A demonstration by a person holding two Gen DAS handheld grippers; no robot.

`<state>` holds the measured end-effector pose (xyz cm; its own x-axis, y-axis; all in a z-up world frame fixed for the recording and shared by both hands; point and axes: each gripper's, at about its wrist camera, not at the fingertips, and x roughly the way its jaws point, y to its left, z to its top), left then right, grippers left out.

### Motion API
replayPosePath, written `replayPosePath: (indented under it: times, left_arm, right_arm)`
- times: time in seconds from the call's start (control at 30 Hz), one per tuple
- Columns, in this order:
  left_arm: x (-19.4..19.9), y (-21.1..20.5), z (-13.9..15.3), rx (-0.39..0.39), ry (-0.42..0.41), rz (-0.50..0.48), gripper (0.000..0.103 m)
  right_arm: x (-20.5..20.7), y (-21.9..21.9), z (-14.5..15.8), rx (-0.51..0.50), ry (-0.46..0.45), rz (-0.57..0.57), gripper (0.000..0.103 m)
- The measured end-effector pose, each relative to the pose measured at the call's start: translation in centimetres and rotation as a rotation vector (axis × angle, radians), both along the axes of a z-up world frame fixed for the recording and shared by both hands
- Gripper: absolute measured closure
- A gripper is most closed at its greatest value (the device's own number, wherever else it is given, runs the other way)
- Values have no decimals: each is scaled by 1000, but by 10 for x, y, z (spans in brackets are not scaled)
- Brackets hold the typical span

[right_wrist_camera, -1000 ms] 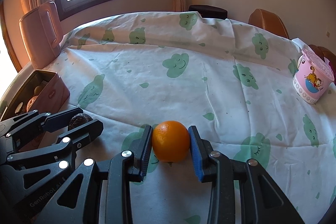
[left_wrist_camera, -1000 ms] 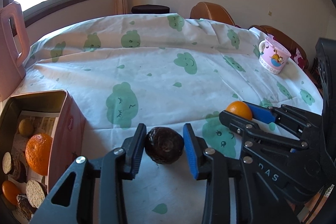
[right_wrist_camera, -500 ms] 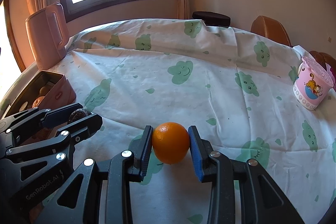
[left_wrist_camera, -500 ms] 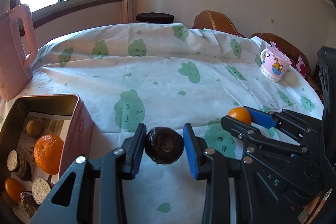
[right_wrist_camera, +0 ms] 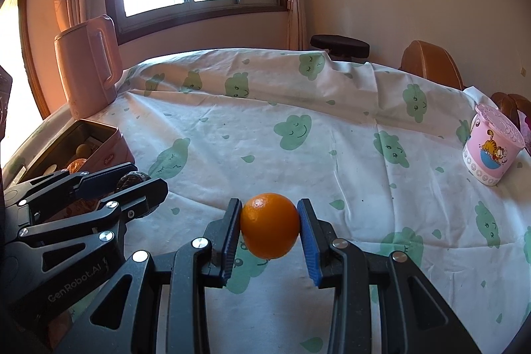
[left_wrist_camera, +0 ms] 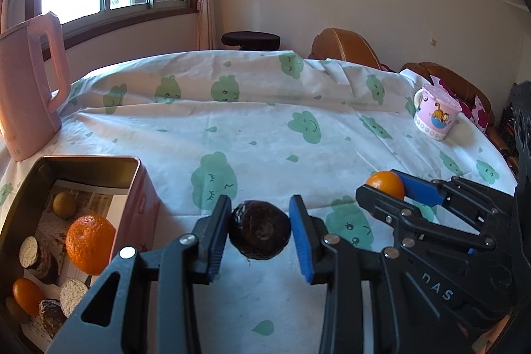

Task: Organize fruits
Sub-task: 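Lift the orange with the right gripper while the left lifts the dark fruit toward the tin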

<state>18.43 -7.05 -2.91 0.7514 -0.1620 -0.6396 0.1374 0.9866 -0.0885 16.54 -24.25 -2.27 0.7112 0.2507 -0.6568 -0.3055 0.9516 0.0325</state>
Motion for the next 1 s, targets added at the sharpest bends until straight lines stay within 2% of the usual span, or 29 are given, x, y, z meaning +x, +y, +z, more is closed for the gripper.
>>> replayPosePath:
  times: [1.0]
  left_arm:
    - [-16, 0, 12, 25, -106, 47, 65]
  right_arm:
    - [-13, -8, 9, 51, -83, -3, 66]
